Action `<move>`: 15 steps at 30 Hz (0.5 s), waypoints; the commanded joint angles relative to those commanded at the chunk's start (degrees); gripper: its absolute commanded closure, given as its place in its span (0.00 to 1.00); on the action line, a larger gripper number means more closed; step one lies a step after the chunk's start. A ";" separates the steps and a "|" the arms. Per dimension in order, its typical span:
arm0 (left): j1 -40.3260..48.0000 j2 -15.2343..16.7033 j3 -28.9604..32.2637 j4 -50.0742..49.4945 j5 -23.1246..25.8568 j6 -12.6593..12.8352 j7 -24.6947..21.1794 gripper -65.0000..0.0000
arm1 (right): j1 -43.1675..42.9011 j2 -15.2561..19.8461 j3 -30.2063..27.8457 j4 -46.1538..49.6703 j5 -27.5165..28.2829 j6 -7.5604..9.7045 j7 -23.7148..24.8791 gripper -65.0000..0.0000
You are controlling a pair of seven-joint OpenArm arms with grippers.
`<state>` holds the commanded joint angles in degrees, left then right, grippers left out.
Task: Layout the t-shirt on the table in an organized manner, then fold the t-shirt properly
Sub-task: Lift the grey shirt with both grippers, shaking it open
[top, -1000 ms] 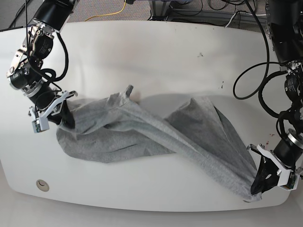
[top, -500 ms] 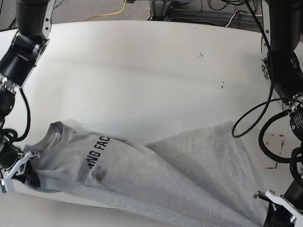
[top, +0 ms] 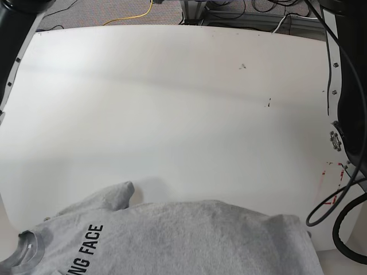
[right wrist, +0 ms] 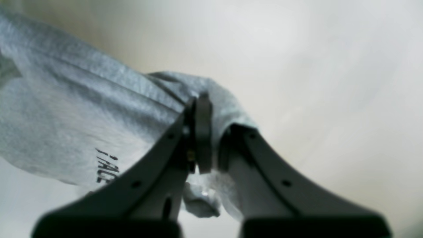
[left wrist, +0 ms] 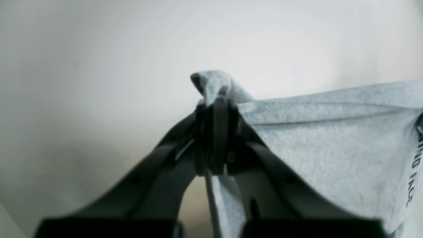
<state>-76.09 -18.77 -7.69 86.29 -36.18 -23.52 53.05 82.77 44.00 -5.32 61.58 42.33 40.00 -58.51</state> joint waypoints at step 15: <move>4.13 -0.26 1.76 2.02 -0.70 -0.26 0.00 0.99 | -12.75 0.00 12.40 6.95 0.00 0.00 -9.32 1.00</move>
<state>-71.96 -19.03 -5.93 88.31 -36.88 -23.78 53.05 70.02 44.00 7.08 68.53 42.33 40.00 -67.82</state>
